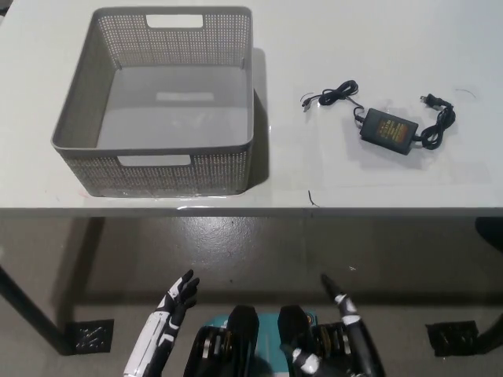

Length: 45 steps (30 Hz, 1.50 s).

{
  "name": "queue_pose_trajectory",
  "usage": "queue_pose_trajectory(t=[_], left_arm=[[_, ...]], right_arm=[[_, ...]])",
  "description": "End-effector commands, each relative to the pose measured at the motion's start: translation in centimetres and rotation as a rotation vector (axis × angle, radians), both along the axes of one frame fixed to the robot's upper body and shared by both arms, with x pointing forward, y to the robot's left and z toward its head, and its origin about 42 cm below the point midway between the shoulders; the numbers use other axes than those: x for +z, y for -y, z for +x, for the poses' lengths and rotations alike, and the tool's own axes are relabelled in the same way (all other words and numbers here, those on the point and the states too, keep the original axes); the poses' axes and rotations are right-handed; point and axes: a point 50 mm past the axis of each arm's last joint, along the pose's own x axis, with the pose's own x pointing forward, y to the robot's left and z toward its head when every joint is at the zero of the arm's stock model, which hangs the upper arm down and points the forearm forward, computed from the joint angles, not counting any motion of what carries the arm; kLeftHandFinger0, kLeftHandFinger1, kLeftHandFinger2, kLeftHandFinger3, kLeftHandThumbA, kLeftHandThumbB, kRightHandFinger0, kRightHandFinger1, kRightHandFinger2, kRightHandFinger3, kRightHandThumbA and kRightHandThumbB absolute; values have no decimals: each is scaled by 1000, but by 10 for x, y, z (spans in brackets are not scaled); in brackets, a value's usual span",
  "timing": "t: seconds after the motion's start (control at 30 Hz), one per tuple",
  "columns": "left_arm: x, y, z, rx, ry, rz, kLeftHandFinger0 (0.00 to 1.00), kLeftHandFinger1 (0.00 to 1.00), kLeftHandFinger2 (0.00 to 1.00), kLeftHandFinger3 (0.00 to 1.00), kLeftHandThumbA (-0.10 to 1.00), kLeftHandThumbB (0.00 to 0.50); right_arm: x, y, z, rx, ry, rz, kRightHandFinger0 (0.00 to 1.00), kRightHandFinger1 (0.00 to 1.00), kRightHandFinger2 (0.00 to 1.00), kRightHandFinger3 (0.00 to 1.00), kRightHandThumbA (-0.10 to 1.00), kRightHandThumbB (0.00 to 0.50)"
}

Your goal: Use the right hand to pick up a black power cord and place it into a container on the left hand side

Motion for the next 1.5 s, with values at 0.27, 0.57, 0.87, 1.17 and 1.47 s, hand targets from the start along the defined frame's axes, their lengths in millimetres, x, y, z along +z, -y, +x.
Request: queue_pose_trajectory(t=[0.27,0.57,0.87,1.17,1.47], left_arm=[[19,-1,11,-55,108,49,1000,1000,1000,1000,1000,293],[19,-2,5,-51,107,50,1000,1000,1000,1000,1000,290],[9,-1,-14,-43,70,37,1000,1000,1000,1000,1000,299],[8,-1,-15,-43,76,40,1000,1000,1000,1000,1000,288],[10,-3,-17,-53,69,35,1000,1000,1000,1000,1000,276]], right_arm=[[110,65,33,-114,432,-65,1000,1000,1000,1000,971,422],[174,105,95,-211,503,-247,1000,1000,1000,1000,920,413],[217,137,169,-220,447,-559,1000,1000,1000,1000,1000,460],[248,135,247,-210,340,-848,1000,1000,1000,1000,964,500],[254,127,312,-151,158,-1026,1000,1000,1000,1000,958,500]])
